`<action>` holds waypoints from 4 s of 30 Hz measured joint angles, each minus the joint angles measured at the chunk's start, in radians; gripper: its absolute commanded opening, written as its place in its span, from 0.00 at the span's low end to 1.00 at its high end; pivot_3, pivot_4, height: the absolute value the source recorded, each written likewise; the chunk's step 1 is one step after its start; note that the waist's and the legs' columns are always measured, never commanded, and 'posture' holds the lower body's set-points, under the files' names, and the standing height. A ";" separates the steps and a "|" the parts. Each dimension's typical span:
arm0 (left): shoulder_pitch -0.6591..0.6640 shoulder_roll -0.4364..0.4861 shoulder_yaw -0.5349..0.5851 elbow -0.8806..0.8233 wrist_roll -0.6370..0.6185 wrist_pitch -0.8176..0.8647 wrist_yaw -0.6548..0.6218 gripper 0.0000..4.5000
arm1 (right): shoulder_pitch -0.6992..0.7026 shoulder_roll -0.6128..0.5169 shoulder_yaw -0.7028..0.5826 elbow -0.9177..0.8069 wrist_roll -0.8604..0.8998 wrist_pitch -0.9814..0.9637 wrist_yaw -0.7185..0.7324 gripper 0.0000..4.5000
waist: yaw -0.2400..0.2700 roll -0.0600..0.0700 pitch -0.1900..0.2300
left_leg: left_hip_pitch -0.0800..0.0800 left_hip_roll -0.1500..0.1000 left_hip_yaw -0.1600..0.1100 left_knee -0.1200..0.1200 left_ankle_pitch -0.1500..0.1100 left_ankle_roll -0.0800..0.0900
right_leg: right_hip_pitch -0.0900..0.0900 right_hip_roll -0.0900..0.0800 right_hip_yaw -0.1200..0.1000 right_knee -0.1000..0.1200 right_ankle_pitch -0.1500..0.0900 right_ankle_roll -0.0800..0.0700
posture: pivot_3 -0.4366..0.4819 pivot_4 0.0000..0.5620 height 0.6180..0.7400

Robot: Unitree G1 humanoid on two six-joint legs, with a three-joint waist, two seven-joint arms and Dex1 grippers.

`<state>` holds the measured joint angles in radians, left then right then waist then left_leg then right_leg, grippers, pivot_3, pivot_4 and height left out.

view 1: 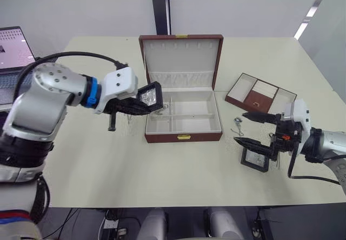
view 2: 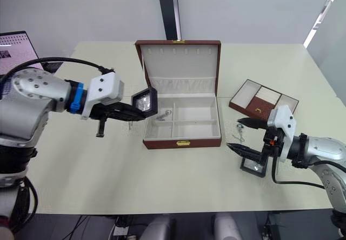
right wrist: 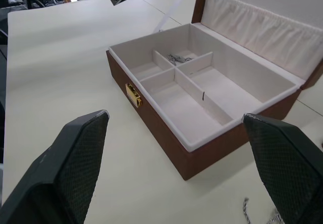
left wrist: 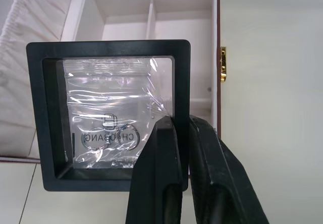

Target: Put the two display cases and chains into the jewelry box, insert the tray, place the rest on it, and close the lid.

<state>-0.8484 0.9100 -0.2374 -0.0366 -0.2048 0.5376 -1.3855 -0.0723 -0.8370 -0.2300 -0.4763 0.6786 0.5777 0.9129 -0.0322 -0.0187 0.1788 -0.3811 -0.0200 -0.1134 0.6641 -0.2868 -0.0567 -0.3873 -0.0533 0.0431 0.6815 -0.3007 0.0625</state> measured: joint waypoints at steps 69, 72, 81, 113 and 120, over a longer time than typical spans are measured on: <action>-0.428 -0.590 -0.138 1.061 0.390 -0.482 0.067 1.00 | 0.187 0.033 -0.122 -0.171 0.047 0.046 -0.198 1.00 | -0.001 -0.002 0.001 | -0.001 -0.002 -0.001 0.001 0.001 0.001 | 0.000 -0.001 0.000 0.000 0.000 0.001 | 0.48 0.27 1.00; -0.429 -0.596 -0.087 1.054 0.350 -0.480 0.065 1.00 | 0.187 0.033 -0.122 -0.171 0.047 0.046 -0.198 1.00 | -0.001 -0.002 0.001 | -0.001 -0.002 -0.001 0.001 0.001 0.001 | 0.000 -0.001 0.000 0.000 0.000 0.001 | 0.48 0.27 1.00; -0.294 -0.552 0.106 0.758 0.144 -0.260 0.063 0.59 | 0.190 0.034 -0.123 -0.168 0.048 0.046 -0.198 1.00 | -0.009 0.000 0.000 | 0.000 -0.001 -0.001 0.001 0.001 0.001 | 0.000 -0.001 0.001 0.001 0.000 0.001 | 0.48 0.27 1.00; -0.030 -0.594 0.027 0.542 0.105 -0.023 0.326 0.01 | 0.157 0.035 -0.117 -0.128 0.046 0.045 -0.195 1.00 | 0.001 0.000 0.000 | 0.000 -0.002 -0.001 0.002 0.001 0.001 | 0.000 -0.001 0.000 0.001 0.000 0.001 | 0.48 0.27 1.00; -0.041 -0.605 0.027 0.570 0.116 -0.048 0.351 0.01 | 0.157 0.035 -0.117 -0.128 0.045 0.045 -0.196 1.00 | 0.000 0.000 0.000 | 0.000 -0.002 -0.001 0.002 0.001 0.001 | 0.000 -0.001 0.000 0.001 0.000 0.001 | 0.48 0.27 1.00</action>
<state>-0.8895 0.3055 -0.2105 0.5331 -0.0893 0.4900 -1.0346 0.0850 -0.8022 -0.3466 -0.6039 0.7238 0.6230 0.7174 -0.0318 -0.0190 0.1787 -0.3815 -0.0218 -0.1145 0.6659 -0.2860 -0.0560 -0.3870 -0.0544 0.0435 0.6824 -0.3004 0.0631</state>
